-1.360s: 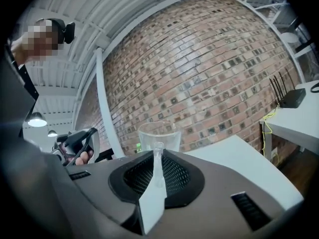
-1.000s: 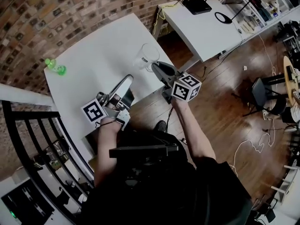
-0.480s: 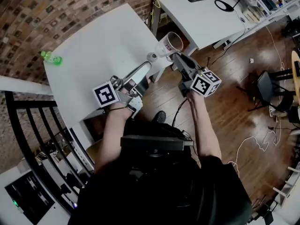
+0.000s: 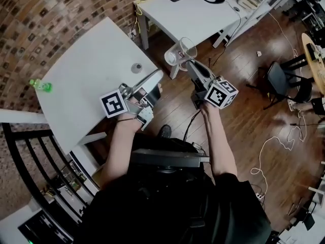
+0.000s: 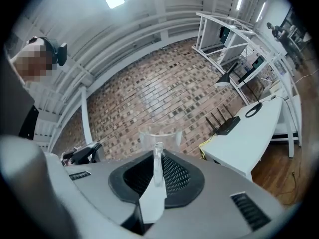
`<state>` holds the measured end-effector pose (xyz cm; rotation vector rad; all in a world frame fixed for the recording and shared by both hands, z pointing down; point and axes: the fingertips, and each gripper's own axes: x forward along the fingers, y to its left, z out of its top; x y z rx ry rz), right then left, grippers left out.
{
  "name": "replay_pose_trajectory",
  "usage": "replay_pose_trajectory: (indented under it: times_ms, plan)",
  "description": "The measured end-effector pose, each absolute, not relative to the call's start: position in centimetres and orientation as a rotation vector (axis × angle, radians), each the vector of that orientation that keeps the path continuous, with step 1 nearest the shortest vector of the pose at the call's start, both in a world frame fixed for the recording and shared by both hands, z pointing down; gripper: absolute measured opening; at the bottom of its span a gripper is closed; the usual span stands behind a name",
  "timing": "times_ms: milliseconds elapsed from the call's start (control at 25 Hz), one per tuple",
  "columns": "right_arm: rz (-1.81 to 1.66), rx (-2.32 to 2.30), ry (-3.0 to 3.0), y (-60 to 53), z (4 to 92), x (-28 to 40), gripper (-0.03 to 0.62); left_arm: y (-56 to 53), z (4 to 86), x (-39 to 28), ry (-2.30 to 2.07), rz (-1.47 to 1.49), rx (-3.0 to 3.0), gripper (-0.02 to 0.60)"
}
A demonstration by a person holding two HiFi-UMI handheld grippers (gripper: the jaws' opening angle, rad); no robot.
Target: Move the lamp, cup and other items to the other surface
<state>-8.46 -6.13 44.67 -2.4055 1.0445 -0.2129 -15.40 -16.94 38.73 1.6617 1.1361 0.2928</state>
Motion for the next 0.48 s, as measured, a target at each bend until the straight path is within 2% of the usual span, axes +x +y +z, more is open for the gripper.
replay_pose_trajectory:
  times_ms: [480]
  plan:
    - [-0.146, -2.438, 0.813, 5.2, 45.4, -9.7, 0.061, -6.8, 38.7, -14.7, 1.28, 0.434, 1.602, 0.003]
